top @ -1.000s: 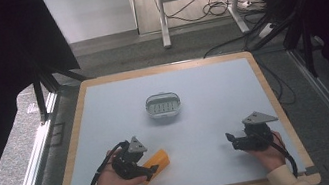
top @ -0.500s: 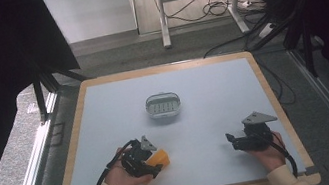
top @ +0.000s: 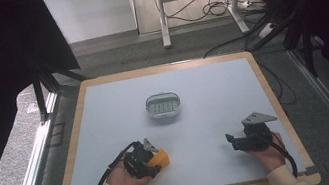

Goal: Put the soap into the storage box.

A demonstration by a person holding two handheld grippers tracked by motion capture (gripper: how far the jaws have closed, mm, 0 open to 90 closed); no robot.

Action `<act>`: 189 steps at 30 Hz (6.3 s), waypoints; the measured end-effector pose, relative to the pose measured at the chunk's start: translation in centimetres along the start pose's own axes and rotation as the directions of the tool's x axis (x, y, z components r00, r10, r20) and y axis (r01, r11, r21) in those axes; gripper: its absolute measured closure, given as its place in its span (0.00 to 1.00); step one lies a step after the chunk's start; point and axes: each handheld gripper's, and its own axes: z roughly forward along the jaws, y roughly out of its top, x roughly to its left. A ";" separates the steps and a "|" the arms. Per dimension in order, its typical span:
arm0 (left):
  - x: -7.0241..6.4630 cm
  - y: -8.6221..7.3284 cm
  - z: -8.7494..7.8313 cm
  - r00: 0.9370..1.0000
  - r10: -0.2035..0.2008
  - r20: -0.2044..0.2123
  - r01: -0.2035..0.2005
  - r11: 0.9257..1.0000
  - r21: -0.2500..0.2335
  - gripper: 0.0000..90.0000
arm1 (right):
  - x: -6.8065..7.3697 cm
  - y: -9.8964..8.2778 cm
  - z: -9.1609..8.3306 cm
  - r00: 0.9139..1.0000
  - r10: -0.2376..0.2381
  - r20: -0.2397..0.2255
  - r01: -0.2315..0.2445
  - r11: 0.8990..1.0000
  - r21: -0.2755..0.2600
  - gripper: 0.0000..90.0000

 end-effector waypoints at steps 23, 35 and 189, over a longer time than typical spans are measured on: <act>1.4 0.7 -2.7 1.000 0.027 -0.005 -0.027 0.999 -0.039 0.68 | 0.0 0.1 -0.1 1.000 -0.011 -0.008 0.011 1.000 -0.019 0.20; 2.8 0.9 -3.7 0.999 0.046 -0.021 -0.047 0.995 -0.090 0.68 | 0.1 0.1 -0.1 1.000 -0.027 -0.002 0.027 0.999 -0.020 0.20; 14.7 17.2 -0.3 0.940 0.337 0.049 -0.330 0.936 -0.121 0.68 | 0.0 0.3 -0.2 0.999 -0.036 0.031 0.038 0.998 -0.042 0.20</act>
